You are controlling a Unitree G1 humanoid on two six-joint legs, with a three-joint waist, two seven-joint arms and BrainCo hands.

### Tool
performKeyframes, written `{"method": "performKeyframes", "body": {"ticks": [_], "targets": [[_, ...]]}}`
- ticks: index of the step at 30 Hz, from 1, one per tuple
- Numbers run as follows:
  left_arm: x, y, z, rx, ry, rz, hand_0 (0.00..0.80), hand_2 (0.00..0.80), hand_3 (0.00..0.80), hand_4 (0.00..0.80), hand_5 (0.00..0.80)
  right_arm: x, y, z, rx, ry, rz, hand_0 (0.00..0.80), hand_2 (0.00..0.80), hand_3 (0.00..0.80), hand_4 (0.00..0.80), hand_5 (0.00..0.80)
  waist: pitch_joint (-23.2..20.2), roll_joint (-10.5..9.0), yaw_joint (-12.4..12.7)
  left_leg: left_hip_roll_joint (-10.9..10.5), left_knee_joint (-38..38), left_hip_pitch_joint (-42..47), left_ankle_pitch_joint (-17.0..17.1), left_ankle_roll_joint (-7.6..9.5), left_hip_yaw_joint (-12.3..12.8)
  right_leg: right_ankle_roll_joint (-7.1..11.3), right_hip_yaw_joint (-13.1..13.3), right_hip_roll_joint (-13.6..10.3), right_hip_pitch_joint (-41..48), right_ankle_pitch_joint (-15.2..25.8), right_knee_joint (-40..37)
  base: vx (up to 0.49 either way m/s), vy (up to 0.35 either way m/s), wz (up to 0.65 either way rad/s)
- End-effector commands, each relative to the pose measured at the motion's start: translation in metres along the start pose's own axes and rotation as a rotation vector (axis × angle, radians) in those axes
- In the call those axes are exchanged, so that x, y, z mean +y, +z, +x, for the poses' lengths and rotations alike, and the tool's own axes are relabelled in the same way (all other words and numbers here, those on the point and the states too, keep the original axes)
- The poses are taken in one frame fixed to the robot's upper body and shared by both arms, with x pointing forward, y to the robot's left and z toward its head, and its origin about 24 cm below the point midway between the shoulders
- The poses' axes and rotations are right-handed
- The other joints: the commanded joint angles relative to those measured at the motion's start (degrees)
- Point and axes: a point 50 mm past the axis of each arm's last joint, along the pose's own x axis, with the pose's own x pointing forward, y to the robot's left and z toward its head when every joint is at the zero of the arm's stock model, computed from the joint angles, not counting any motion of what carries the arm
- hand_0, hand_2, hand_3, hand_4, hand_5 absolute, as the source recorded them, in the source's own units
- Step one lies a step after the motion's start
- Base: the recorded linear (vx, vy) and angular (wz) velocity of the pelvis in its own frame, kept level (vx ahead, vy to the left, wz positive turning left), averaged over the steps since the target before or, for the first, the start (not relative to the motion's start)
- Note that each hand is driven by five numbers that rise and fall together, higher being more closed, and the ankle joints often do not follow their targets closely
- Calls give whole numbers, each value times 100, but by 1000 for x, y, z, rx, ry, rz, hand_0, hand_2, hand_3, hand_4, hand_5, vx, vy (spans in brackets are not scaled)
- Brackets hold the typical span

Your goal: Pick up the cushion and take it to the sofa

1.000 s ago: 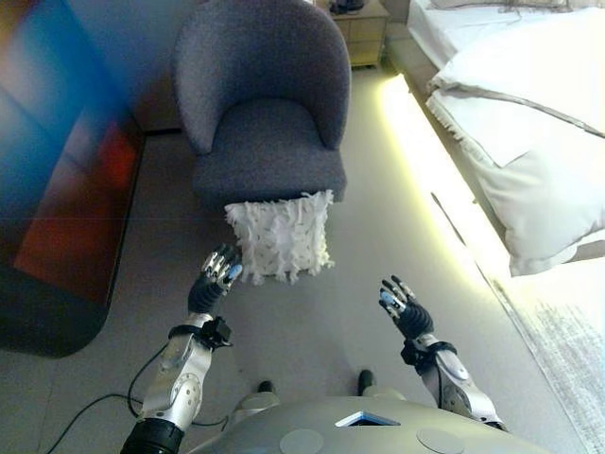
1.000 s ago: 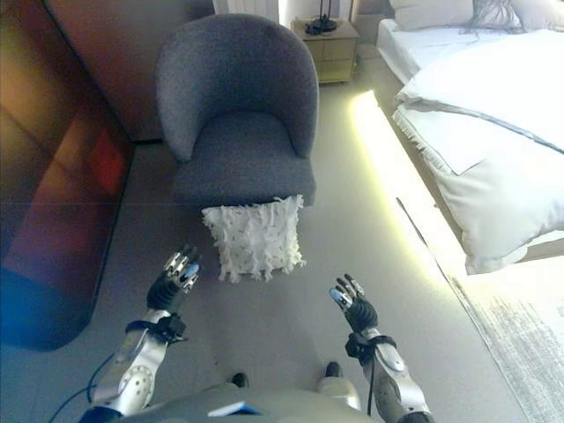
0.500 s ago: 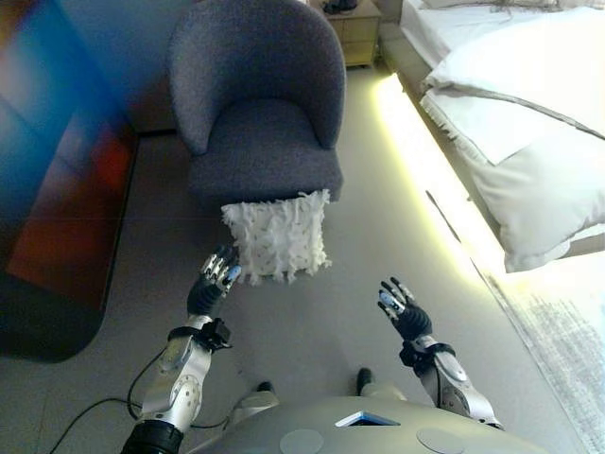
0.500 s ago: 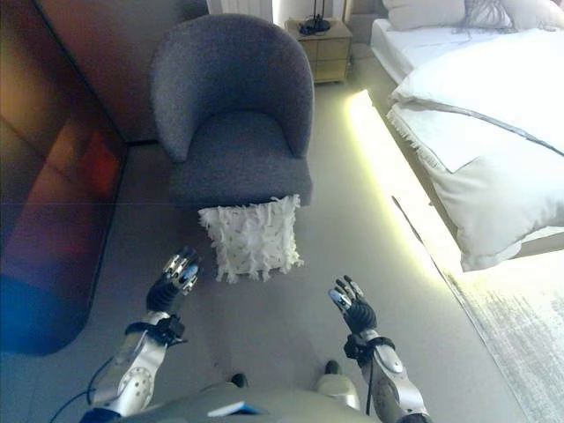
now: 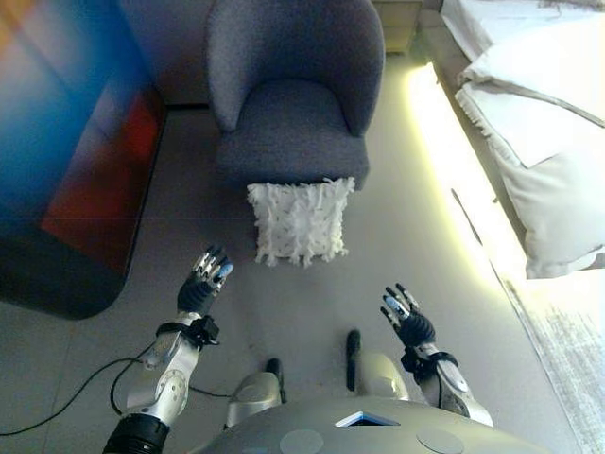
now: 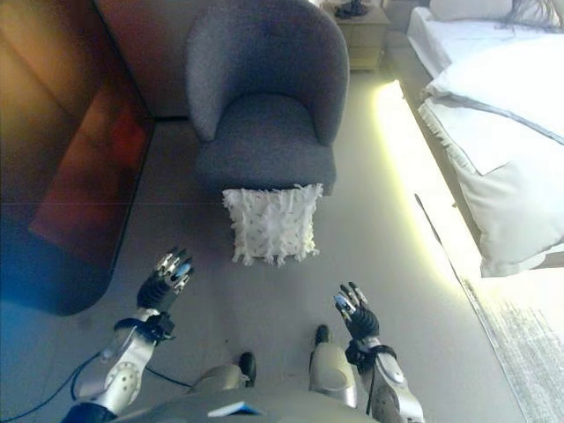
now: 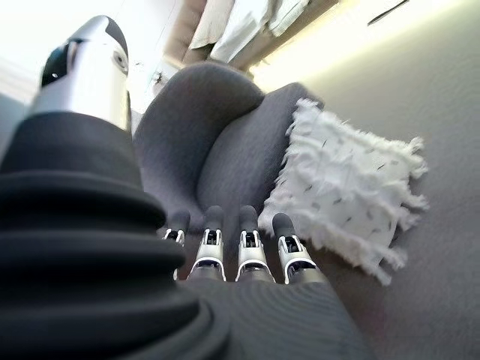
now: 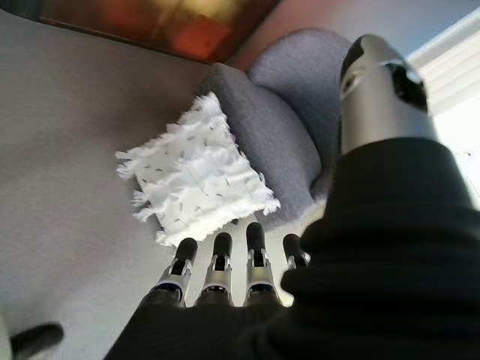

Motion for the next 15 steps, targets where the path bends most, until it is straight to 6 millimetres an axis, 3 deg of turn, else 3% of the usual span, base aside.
{"method": "performKeyframes", "body": {"ticks": [1, 3, 5, 7, 9, 11, 13, 15], "targets": [[-9, 26, 4, -107, -68, 14, 0, 0, 0, 0, 0, 11, 18, 3, -73, 62, 9, 0, 0, 0, 0, 0, -118, -61, -192, -621, 151, 888, -1012, 535, -87, 106, -350, 258, -932, 1707, -1120, 528, -114, -7], [-8, 20, 0, -85, -51, 1, 0, 0, 0, 0, 0, 5, 12, -1, -47, 53, 5, 0, 0, 0, 0, 0, -191, -72, -212, -615, 232, 1046, -1183, 582, -4, 42, -544, 177, -896, 1618, -847, 586, -151, -6], [-7, 13, -4, -66, -24, -15, 0, 0, 0, 0, 0, 2, 8, -2, -27, 45, -9, 0, 0, 0, 0, 0, -289, -21, -238, -509, 336, 1174, -1015, 515, 148, -20, -726, 186, -783, 1438, -746, 543, -166, -13], [-4, 4, -9, -41, 6, -42, 0, 0, 0, 0, 0, 2, 6, -4, -11, 35, -39, 0, 0, 0, 0, 0, -449, 95, -307, -259, 642, 1326, -417, 280, 328, -179, -782, 313, -637, 1198, -510, 571, -207, -1], [-4, 4, -11, -41, 17, -64, 0, 0, 0, 0, 0, 6, 11, -5, -19, 66, -64, 0, 0, 0, 0, 0, -561, 165, -398, 14, 1297, 1302, 389, -32, 568, -379, -711, 444, -465, 1006, -280, 458, -216, -3], [-8, 12, -7, -81, -9, -54, 0, 0, 0, 0, 0, 4, 14, -8, -20, 91, -85, 0, 0, 0, 0, 0, -574, 125, -445, 323, 2516, 834, 1047, -329, 833, -626, -595, 556, -99, 761, -316, 422, -252, -7], [-13, 18, -2, -107, -23, -69, 0, 0, 0, 0, 0, -6, 19, -7, -29, 78, -134, 0, 0, 0, 0, 0, -494, 3, -401, 592, 3704, 12, 1172, -406, 1011, -832, -576, 526, 266, 551, -353, 325, -211, -6], [-17, 23, 3, -130, -34, -74, 0, 0, 0, 0, 0, -7, 27, -5, -66, 98, -151, 0, 0, 0, 0, 0, -331, -151, -293, 832, 4166, -747, 1008, -315, 1061, -940, -529, 450, 575, 411, -355, 257, -117, -7]]}}
